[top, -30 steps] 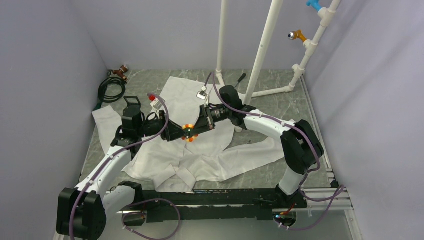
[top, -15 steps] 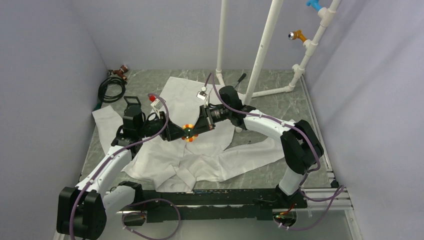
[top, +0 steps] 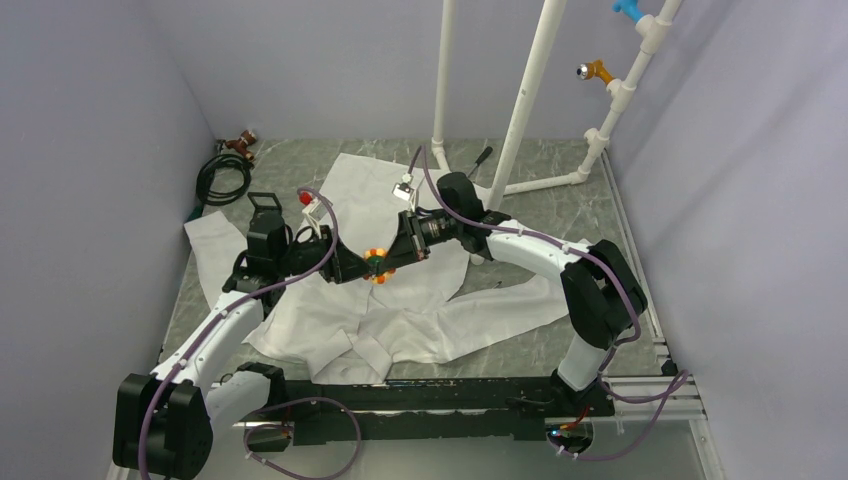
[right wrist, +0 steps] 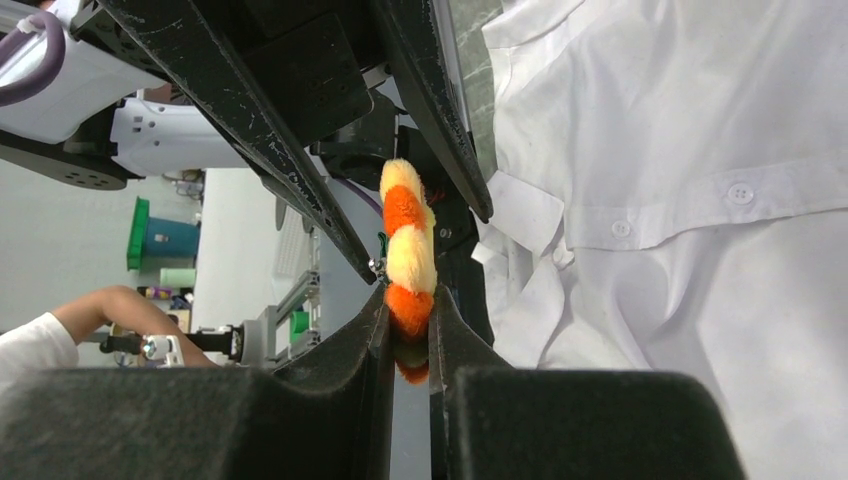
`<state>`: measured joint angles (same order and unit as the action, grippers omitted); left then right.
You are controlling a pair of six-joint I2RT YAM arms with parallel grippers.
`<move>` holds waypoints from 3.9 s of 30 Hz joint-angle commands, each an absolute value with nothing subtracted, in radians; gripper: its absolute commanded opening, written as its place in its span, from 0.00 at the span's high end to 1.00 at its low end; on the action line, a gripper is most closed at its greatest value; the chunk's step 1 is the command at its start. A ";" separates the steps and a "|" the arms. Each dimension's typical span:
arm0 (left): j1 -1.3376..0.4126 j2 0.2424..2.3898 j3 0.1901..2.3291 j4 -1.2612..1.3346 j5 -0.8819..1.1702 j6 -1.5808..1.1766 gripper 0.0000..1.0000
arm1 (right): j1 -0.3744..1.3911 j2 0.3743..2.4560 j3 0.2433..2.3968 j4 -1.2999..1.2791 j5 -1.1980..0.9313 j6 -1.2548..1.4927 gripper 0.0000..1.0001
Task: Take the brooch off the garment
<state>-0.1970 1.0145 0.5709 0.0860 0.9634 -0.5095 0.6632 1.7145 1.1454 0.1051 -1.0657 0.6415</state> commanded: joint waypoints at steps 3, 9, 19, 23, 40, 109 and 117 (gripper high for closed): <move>-0.199 1.029 0.592 0.079 0.943 -0.488 0.49 | 0.687 1.662 1.211 0.118 -1.096 0.602 1.00; -0.199 1.034 0.588 0.080 0.947 -0.502 0.50 | 0.692 1.660 1.215 0.115 -1.092 0.594 1.00; -0.199 1.015 0.609 0.074 0.963 -0.482 0.46 | 0.691 1.683 1.223 0.078 -1.073 0.584 1.00; -0.200 1.001 0.620 0.058 0.974 -0.462 0.43 | 0.690 1.694 1.228 0.056 -1.061 0.578 1.00; -0.194 0.990 0.626 0.015 0.956 -0.439 0.49 | 0.689 1.693 1.230 0.033 -1.057 0.556 1.00; -0.230 1.120 0.607 0.151 1.026 -0.517 0.71 | 0.684 1.652 1.203 0.101 -1.086 0.546 1.00; -0.254 1.120 0.617 0.137 1.028 -0.494 0.67 | 0.688 1.660 1.210 0.107 -1.085 0.551 1.00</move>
